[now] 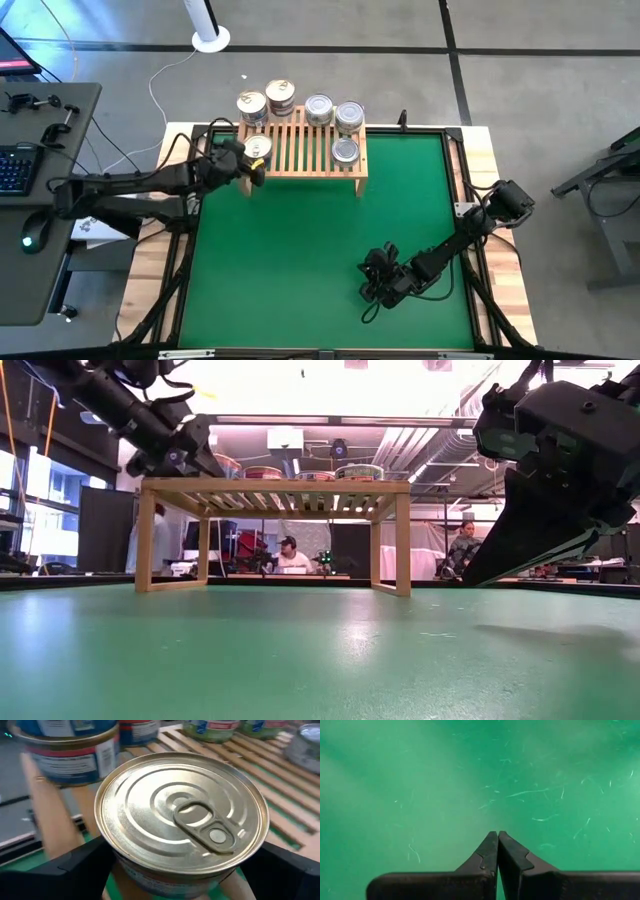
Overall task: Stack canned seafood by type on shelf
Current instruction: Put the blue pink tuna can on the shelf
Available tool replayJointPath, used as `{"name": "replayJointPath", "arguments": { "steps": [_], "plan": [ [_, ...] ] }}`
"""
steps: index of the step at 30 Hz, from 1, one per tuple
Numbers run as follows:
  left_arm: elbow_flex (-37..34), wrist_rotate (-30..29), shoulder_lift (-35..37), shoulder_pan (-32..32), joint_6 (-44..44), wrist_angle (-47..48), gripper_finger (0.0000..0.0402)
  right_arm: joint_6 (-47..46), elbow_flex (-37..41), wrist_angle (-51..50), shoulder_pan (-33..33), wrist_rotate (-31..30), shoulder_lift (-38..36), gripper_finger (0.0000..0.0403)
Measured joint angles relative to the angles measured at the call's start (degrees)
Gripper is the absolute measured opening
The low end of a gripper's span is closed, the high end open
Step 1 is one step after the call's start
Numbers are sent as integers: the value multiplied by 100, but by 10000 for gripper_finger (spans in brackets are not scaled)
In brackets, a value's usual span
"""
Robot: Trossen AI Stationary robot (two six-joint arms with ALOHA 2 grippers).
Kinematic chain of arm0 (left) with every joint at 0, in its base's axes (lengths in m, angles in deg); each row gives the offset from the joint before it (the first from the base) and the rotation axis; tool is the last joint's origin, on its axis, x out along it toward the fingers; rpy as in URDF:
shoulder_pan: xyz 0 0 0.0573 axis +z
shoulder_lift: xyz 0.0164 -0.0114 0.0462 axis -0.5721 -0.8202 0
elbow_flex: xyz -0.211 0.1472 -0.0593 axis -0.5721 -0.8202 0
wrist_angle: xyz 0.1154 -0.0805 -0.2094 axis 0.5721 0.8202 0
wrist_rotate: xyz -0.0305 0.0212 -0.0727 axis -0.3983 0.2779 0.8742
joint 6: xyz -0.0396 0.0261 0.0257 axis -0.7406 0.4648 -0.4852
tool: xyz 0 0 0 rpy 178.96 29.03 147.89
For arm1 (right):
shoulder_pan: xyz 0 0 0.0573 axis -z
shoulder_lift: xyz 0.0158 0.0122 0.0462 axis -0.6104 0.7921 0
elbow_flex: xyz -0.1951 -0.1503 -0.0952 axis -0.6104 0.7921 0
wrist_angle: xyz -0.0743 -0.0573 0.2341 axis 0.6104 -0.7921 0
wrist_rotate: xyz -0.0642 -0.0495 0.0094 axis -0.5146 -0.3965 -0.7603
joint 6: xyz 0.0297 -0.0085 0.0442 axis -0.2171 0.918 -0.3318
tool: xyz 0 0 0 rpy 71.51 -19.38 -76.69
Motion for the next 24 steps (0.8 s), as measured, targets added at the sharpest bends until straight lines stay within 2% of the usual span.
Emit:
{"name": "replayJointPath", "arguments": {
  "steps": [2, 4, 12, 24],
  "plan": [
    [11, 361, 6, 151, -2, -27, 370, 0, -2, 2, 0, 0, 0, 0],
    [11, 483, 8, 243, -2, -27, 370, 0, 0, 2, 0, 0, 0, 0],
    [5, 201, 34, 278, 112, 69, 370, 0, 0, 9, 0, 46, 0, 0],
    [-4, 425, 47, 291, 135, -80, 370, 0, 0, 29, 0, 44, 0, 0]
  ]
}}
